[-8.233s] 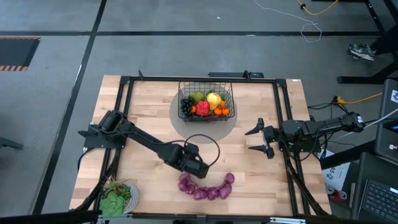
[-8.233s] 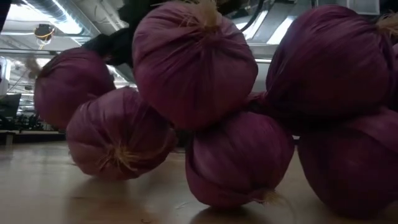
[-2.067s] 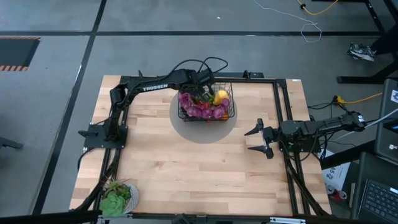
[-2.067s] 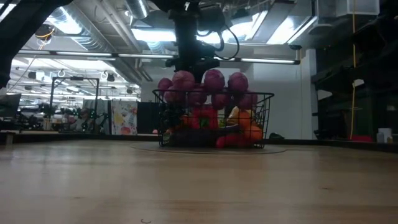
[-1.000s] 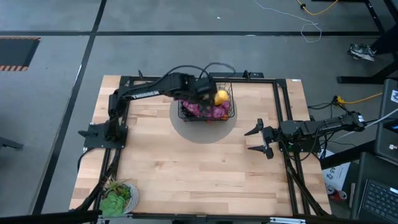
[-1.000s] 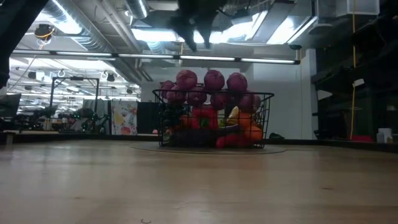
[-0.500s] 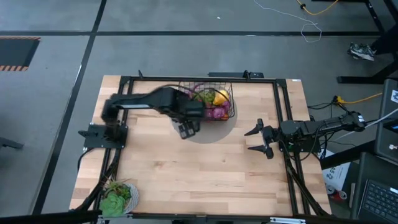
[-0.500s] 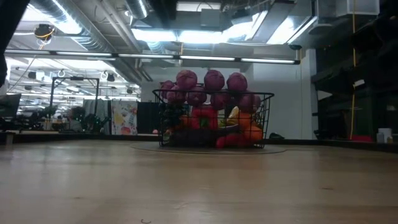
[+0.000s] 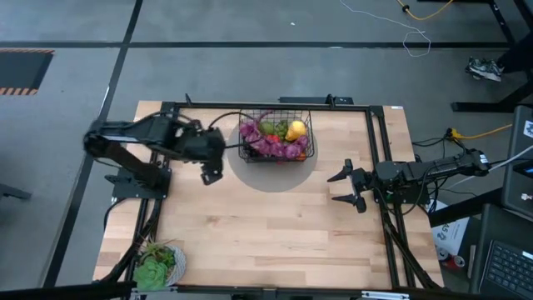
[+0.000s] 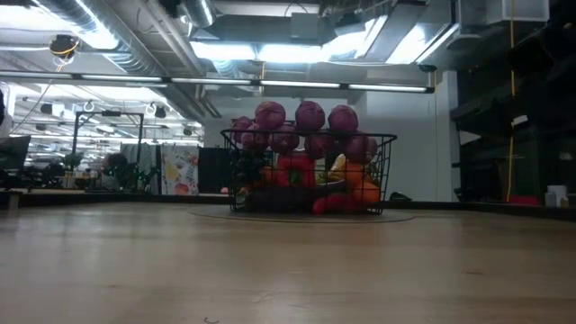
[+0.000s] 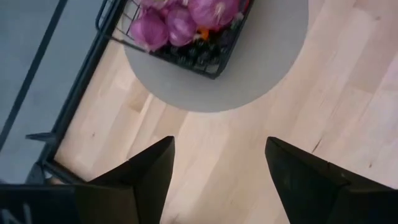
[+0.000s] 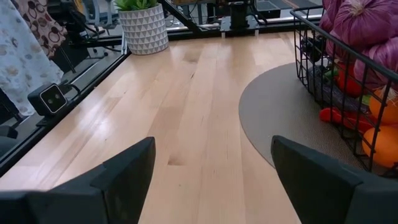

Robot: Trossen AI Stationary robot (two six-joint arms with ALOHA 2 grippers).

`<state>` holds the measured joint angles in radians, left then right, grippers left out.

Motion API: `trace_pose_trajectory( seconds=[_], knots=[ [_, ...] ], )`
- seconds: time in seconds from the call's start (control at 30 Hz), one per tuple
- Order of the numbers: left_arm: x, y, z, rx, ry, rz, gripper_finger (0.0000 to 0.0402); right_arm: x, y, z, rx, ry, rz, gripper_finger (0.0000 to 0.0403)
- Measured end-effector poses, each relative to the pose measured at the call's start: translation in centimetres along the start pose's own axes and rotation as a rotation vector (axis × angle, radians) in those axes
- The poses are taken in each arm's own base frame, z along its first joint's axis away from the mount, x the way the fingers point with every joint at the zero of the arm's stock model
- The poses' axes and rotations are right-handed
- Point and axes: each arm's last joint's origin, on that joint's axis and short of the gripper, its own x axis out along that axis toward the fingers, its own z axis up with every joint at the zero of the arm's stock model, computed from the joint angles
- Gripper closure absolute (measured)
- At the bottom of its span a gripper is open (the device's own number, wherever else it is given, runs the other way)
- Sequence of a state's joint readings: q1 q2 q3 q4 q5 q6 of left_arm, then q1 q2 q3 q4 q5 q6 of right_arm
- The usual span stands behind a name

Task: Build produce basket
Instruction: Return to Home Position

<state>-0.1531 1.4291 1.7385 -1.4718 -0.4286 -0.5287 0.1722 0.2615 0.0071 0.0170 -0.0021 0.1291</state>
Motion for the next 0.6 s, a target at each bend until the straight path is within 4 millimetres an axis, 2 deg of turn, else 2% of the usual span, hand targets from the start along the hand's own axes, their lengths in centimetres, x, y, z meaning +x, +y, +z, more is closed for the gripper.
trace_pose_trajectory(
  seconds=[0.4,0.6],
  knots=[
    [1.2,3.7,-8.6,-0.084,-0.359,-0.219,0.0154,0.0,0.0,0.0,-0.009,0.000,-0.001,0.0081],
    [2.6,4.9,-11.8,-0.162,-0.514,-0.304,0.0154,0.0,0.0,0.0,-0.031,0.000,-0.002,0.0081]
  ],
)
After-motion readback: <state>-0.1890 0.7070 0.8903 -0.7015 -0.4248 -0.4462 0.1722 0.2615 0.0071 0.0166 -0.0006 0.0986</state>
